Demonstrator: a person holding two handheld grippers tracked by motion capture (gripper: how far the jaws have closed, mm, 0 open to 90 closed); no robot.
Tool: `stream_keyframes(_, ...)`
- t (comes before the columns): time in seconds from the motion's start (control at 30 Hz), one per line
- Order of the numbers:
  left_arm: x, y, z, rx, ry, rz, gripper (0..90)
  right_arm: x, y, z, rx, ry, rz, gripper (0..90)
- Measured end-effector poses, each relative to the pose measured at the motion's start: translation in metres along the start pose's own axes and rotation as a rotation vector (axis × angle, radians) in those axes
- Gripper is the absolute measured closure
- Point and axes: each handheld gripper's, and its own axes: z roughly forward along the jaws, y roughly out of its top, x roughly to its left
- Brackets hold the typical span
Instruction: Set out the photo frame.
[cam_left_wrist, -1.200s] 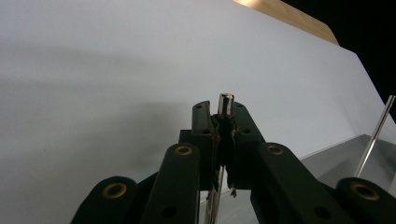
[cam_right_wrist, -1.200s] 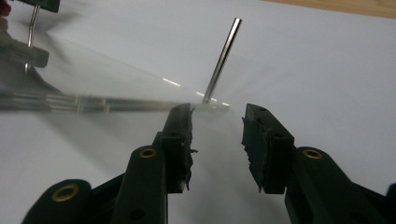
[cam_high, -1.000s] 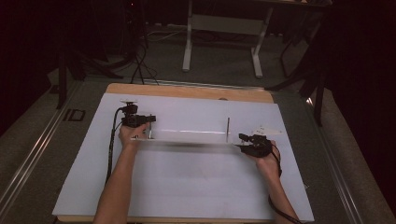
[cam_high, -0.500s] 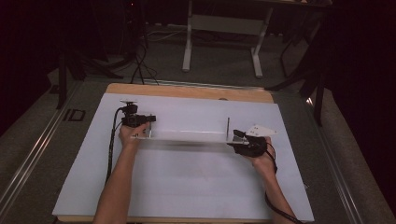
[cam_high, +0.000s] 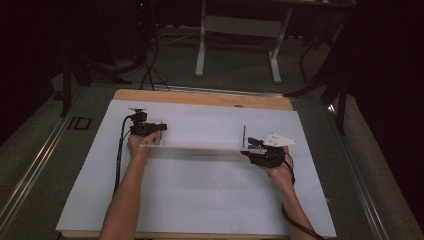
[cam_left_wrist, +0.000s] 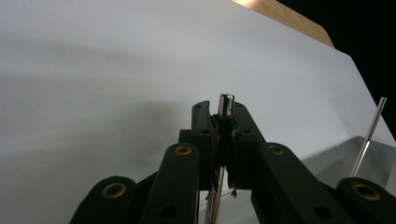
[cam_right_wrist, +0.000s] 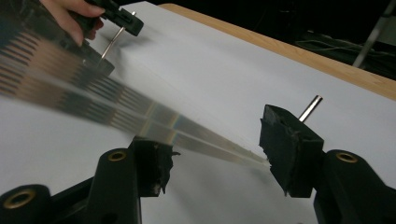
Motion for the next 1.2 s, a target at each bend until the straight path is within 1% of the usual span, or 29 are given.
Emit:
stream_keyframes(0.13, 0.0004, 0.0000, 0.0002, -0.001, -0.003, -0.004, 83.4, 0.0002, 0.0006, 0.0024, -0.006, 0.007, 0.005, 43.9)
stream_keyframes(0.23, 0.0021, -0.0009, 0.0000, -0.007, -0.018, 0.003, 83.3, -0.0007, 0.0007, 0.0025, -0.006, 0.010, 0.007, 43.9)
stream_keyframes(0.3, 0.0020, -0.0010, -0.0001, -0.009, -0.018, 0.013, 83.4, -0.0012, 0.0008, 0.0027, -0.006, 0.015, 0.008, 43.8)
stream_keyframes(0.4, 0.0018, -0.0013, -0.0004, -0.010, -0.016, 0.023, 83.3, -0.0017, 0.0009, 0.0026, -0.001, 0.022, 0.018, 43.7)
stream_keyframes(0.57, 0.0017, -0.0012, -0.0004, -0.012, -0.017, 0.026, 83.0, -0.0035, 0.0028, 0.0029, 0.014, 0.035, 0.035, 43.6)
stream_keyframes(0.67, 0.0031, -0.0017, -0.0007, -0.014, -0.028, 0.027, 82.7, -0.0040, 0.0035, 0.0030, 0.018, 0.040, 0.038, 43.6)
stream_keyframes(0.8, 0.0025, -0.0020, -0.0009, -0.020, -0.026, 0.042, 82.7, -0.0053, 0.0038, 0.0028, 0.026, 0.051, 0.047, 43.6)
stream_keyframes(0.87, 0.0026, -0.0019, -0.0009, -0.020, -0.026, 0.042, 82.7, -0.0057, 0.0042, 0.0031, 0.025, 0.052, 0.051, 43.6)
stream_keyframes(1.03, 0.0033, -0.0021, -0.0014, -0.024, -0.030, 0.044, 82.0, -0.0066, 0.0061, 0.0031, 0.040, 0.056, 0.063, 43.6)
stream_keyframes(1.1, 0.0035, -0.0022, -0.0018, -0.026, -0.032, 0.052, 81.5, -0.0069, 0.0065, 0.0031, 0.043, 0.058, 0.063, 43.6)
stream_keyframes(1.13, 0.0029, -0.0020, -0.0027, -0.026, -0.029, 0.065, 80.8, -0.0072, 0.0073, 0.0032, 0.047, 0.060, 0.067, 43.6)
stream_keyframes(1.2, 0.0026, -0.0021, -0.0032, -0.028, -0.025, 0.069, 80.6, -0.0077, 0.0079, 0.0034, 0.049, 0.061, 0.071, 43.6)
